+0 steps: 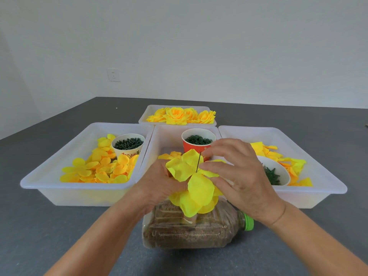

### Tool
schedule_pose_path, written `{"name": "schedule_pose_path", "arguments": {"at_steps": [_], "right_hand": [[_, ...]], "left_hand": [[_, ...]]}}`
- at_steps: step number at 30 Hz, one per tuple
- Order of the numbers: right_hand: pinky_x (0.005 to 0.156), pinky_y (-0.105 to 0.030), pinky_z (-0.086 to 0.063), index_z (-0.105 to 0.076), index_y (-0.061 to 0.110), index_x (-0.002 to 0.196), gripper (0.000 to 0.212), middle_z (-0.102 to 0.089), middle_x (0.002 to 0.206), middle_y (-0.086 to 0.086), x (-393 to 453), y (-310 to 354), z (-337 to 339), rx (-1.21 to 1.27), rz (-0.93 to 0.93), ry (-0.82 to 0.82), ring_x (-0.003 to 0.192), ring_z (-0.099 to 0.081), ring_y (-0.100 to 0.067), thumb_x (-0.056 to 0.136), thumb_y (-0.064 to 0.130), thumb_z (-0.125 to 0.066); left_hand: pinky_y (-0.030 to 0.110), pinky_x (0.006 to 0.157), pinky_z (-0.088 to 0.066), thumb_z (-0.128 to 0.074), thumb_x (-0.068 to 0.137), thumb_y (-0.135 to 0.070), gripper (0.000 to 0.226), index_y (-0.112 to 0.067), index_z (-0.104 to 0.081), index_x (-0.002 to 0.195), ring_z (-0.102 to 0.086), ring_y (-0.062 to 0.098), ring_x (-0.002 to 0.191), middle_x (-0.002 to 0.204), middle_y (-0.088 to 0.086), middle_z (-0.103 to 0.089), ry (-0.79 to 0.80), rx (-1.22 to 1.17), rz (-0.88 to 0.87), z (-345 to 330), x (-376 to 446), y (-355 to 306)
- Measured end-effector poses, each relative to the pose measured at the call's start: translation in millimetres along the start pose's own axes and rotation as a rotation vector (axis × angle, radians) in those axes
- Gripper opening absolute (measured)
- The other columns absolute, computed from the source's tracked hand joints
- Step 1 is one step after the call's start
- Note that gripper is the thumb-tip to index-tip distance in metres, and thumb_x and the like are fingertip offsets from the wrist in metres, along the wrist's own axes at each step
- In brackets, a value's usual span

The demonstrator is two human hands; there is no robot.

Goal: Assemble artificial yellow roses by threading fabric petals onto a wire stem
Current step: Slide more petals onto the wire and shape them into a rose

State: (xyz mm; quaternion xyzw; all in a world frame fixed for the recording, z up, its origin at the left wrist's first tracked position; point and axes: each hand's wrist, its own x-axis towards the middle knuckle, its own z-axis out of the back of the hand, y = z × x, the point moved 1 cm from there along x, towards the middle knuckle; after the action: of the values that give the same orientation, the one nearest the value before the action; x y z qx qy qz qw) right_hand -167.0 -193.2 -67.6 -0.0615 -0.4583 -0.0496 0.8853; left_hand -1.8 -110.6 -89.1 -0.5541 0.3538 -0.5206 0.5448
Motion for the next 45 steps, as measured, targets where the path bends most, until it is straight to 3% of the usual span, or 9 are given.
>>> {"name": "schedule_pose_path", "arguments": {"at_steps": [5, 9, 14, 18, 22, 26, 35, 40, 45], "right_hand": [[0.073, -0.040, -0.044, -0.074, 0.011, 0.078, 0.012, -0.069, 0.081, -0.001, -1.4, 2.0, -8.4, -0.037, 0.058, 0.003, 0.079, -0.064, -0.027, 0.084, 0.008, -0.064], [0.073, -0.039, -0.043, -0.074, 0.012, 0.078, 0.013, -0.069, 0.080, 0.002, -2.6, 0.2, -11.6, 0.000, 0.048, 0.026, 0.079, -0.064, -0.026, 0.083, 0.006, -0.063], [0.076, -0.037, -0.042, -0.073, 0.010, 0.079, 0.013, -0.069, 0.083, 0.002, -5.7, -3.2, -14.6, 0.066, 0.026, 0.086, 0.082, -0.064, -0.024, 0.079, 0.000, -0.065], [0.078, -0.035, -0.042, -0.073, 0.008, 0.087, 0.010, -0.070, 0.088, -0.001, -7.0, -5.3, -15.5, 0.114, -0.002, 0.104, 0.084, -0.065, -0.023, 0.080, 0.004, -0.066], [0.078, -0.032, -0.043, -0.072, 0.006, 0.088, 0.011, -0.070, 0.089, -0.002, -8.7, -3.3, -15.8, 0.115, 0.010, 0.066, 0.082, -0.065, -0.023, 0.080, 0.003, -0.067], [0.075, -0.034, -0.043, -0.073, 0.005, 0.083, 0.016, -0.070, 0.086, -0.004, -7.5, -1.2, -19.0, 0.134, 0.043, 0.042, 0.075, -0.065, -0.026, 0.086, 0.003, -0.058], [0.081, -0.030, -0.046, -0.074, 0.004, 0.078, 0.024, -0.069, 0.087, -0.002, 3.1, -14.6, -14.0, 0.476, -0.089, 0.310, 0.086, -0.062, -0.017, 0.070, -0.014, -0.061], [0.087, -0.041, -0.050, -0.076, 0.008, 0.082, 0.029, -0.066, 0.102, -0.006, -0.8, -16.3, -14.3, 0.756, -0.400, 0.349, 0.102, -0.061, -0.019, 0.076, -0.015, -0.059], [0.089, -0.044, -0.050, -0.076, 0.009, 0.084, 0.026, -0.063, 0.108, -0.007, -0.9, -13.3, -13.2, 0.770, -0.426, 0.337, 0.106, -0.059, -0.017, 0.074, -0.008, -0.058]], "left_hand": [[0.017, 0.059, -0.050, -0.071, 0.071, -0.003, 0.015, -0.018, -0.074, 0.072, -0.066, 0.005, 0.067, 0.071, -0.004, -0.072, 0.010, 0.020, 0.002, -1.2, 0.0, -0.6], [0.020, 0.064, -0.053, -0.066, 0.078, 0.008, 0.014, 0.002, -0.070, 0.090, -0.068, 0.011, 0.074, 0.080, 0.005, -0.073, 0.011, 0.047, 0.033, 3.7, -1.9, 0.3], [0.037, 0.080, -0.053, -0.068, 0.074, 0.008, 0.023, 0.006, -0.069, 0.097, -0.064, 0.024, 0.086, 0.098, 0.023, -0.069, 0.032, 0.044, 0.086, 9.4, -5.2, -1.5], [0.045, 0.088, -0.051, -0.074, 0.062, -0.007, 0.039, 0.006, -0.068, 0.099, -0.065, 0.028, 0.094, 0.102, 0.022, -0.069, 0.038, 0.029, 0.104, 10.2, -7.1, -2.4], [0.033, 0.079, -0.054, -0.068, 0.072, 0.006, 0.027, 0.005, -0.067, 0.099, -0.067, 0.022, 0.091, 0.100, 0.016, -0.071, 0.063, 0.032, 0.085, 11.2, -6.0, -0.5], [0.028, 0.076, -0.055, -0.072, 0.068, -0.005, 0.030, 0.002, -0.069, 0.097, -0.068, 0.017, 0.086, 0.094, 0.011, -0.073, 0.074, 0.029, 0.070, 11.4, -6.7, -1.6], [0.027, 0.067, -0.054, -0.071, 0.069, 0.011, 0.017, 0.001, -0.071, 0.083, -0.064, 0.015, 0.072, 0.077, 0.008, -0.071, 0.073, 0.066, 0.083, 11.5, -4.6, -2.0], [0.025, 0.062, -0.052, -0.077, 0.063, 0.009, 0.043, -0.004, -0.064, 0.101, -0.065, 0.011, 0.074, 0.082, 0.002, -0.072, 0.078, 0.082, 0.091, 10.6, -4.3, -3.7], [0.024, 0.060, -0.052, -0.077, 0.058, 0.003, 0.081, -0.037, -0.046, 0.122, -0.068, 0.013, 0.077, 0.086, 0.006, -0.073, 0.040, 0.045, 0.056, 11.0, -5.7, -4.1]]}}
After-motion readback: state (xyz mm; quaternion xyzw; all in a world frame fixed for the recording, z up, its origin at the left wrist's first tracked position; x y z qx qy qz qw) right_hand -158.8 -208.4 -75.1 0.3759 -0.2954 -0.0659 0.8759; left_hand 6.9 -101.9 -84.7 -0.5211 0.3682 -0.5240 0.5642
